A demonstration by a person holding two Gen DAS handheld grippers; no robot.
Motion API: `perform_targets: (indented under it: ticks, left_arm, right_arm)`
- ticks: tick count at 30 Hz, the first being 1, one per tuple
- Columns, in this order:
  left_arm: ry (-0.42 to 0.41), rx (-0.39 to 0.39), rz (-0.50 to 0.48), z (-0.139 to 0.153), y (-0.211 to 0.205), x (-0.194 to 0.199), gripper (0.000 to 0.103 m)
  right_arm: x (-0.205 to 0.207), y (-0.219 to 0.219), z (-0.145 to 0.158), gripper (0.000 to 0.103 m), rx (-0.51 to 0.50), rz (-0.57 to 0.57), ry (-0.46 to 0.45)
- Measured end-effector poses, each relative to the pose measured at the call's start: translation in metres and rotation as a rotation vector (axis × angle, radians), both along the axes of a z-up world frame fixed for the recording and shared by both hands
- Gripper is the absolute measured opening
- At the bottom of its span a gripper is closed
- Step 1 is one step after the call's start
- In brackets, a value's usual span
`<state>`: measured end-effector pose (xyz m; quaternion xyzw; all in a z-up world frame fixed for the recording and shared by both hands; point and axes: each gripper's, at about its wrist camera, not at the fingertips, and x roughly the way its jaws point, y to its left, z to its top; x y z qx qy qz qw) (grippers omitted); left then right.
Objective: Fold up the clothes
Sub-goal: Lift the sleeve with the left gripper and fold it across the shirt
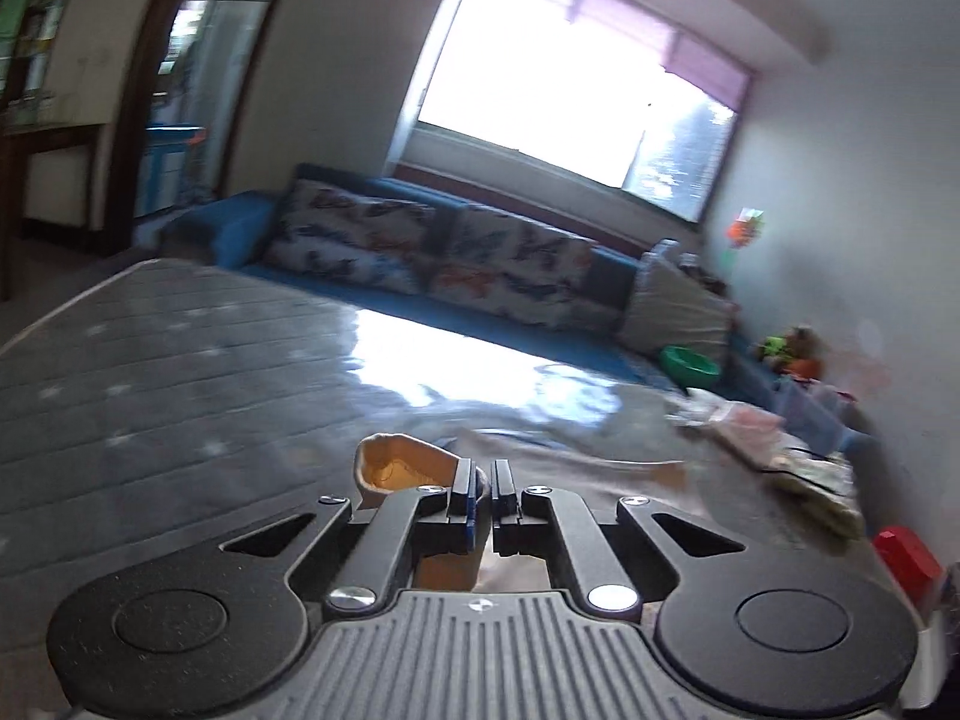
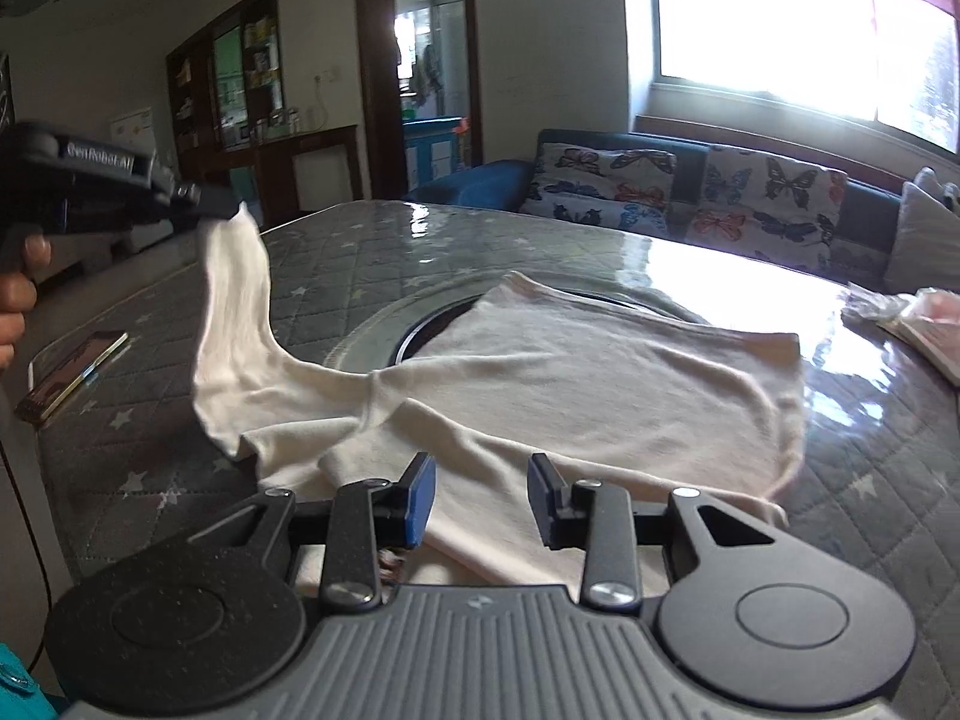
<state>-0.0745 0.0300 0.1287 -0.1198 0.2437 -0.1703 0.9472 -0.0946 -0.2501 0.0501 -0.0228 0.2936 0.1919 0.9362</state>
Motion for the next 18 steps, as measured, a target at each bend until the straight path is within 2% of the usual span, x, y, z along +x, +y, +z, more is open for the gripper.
perform_targets:
  ticks: [6,10,18]
  left_arm:
    - [-0.028,-0.011,-0.224,0.002,-0.084,0.004,0.005]
    - [0.001,-0.025,-0.340,-0.011,-0.127,0.008,0.005]
    - [0.055,0.024,-0.467,-0.049,-0.167,0.002,0.008]
  right_arm:
    - [-0.011,-0.033,-0.001,0.034,0.034,-0.084,0.005]
    - [-0.019,-0.054,-0.004,0.034,0.029,-0.137,0.019]
    - [-0.030,-0.078,-0.012,0.034,0.039,-0.208,0.047]
